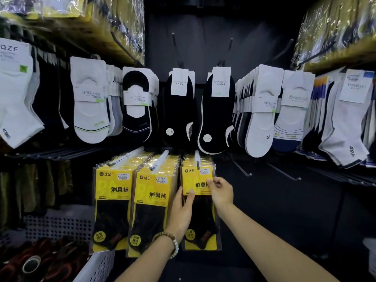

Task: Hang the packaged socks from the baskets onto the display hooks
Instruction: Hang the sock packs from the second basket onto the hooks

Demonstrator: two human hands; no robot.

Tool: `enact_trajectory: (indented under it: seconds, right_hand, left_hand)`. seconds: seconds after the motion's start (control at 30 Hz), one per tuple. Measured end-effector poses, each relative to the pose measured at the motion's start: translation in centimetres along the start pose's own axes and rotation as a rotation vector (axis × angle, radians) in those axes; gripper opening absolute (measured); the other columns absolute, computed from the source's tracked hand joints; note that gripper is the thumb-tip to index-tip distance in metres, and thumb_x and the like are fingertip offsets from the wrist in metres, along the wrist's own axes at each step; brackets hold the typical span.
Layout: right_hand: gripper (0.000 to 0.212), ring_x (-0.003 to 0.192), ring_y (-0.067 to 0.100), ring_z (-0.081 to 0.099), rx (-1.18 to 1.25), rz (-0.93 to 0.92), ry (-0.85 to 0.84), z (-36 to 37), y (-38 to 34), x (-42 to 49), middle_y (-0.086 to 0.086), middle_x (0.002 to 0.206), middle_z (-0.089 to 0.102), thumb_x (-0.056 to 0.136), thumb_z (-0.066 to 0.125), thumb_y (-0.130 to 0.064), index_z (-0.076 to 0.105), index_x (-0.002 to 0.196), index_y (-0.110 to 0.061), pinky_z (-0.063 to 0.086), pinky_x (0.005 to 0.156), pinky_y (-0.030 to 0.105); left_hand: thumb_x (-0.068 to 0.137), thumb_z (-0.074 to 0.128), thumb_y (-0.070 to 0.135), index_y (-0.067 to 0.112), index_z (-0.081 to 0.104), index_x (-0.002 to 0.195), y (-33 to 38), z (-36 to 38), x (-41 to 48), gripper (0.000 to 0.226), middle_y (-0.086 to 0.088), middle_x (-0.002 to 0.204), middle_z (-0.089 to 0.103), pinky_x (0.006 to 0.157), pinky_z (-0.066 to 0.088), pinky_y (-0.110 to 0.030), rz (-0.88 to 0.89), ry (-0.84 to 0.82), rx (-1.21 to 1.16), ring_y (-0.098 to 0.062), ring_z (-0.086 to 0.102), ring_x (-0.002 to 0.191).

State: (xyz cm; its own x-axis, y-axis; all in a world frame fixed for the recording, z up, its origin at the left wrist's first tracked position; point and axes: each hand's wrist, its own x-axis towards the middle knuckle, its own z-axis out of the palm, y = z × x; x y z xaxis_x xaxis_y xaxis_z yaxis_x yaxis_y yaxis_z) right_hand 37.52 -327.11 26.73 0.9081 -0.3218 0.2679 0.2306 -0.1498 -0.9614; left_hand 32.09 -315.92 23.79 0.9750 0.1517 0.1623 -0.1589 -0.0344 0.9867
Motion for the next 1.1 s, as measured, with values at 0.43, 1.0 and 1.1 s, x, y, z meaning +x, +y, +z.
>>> enact_trajectory:
  seconds: [0.43,1.0,1.1]
  right_hand:
    - [0.045,0.101,0.006,0.05,-0.071,0.055,-0.195,-4.5,3.0,-3.0,-0.006,0.115,0.053,0.088,0.065,-0.027,0.049,0.129,-0.016,0.04,0.079,0.014]
    - [0.01,0.072,0.009,0.053,-0.447,0.732,-0.601,-19.7,21.8,-26.7,0.0,0.084,0.056,0.093,0.06,-0.02,0.059,0.1,-0.013,0.04,0.058,0.016]
    - [0.03,0.09,0.015,0.059,-0.37,0.88,-0.604,-20.2,24.3,-29.6,0.003,0.099,0.062,0.09,0.063,-0.031,0.06,0.111,-0.01,0.047,0.076,0.024]
  left_hand:
    - [0.093,0.043,0.051,0.027,0.018,0.149,-1.7,-0.8,-1.4,0.066,0.004,0.155,0.022,0.114,0.024,-0.036,0.085,-0.045,0.145,-0.013,0.022,0.141]
    - [0.093,0.054,0.038,0.017,0.044,0.135,-22.0,-4.4,-24.9,0.048,0.006,0.133,0.049,0.1,0.039,-0.02,-0.302,-0.467,0.565,-0.012,0.05,0.124]
    - [0.092,0.056,0.041,0.023,0.045,0.135,-24.4,-6.0,-26.1,0.048,0.007,0.13,0.052,0.103,0.038,-0.024,-0.243,-0.503,0.749,-0.014,0.048,0.124]
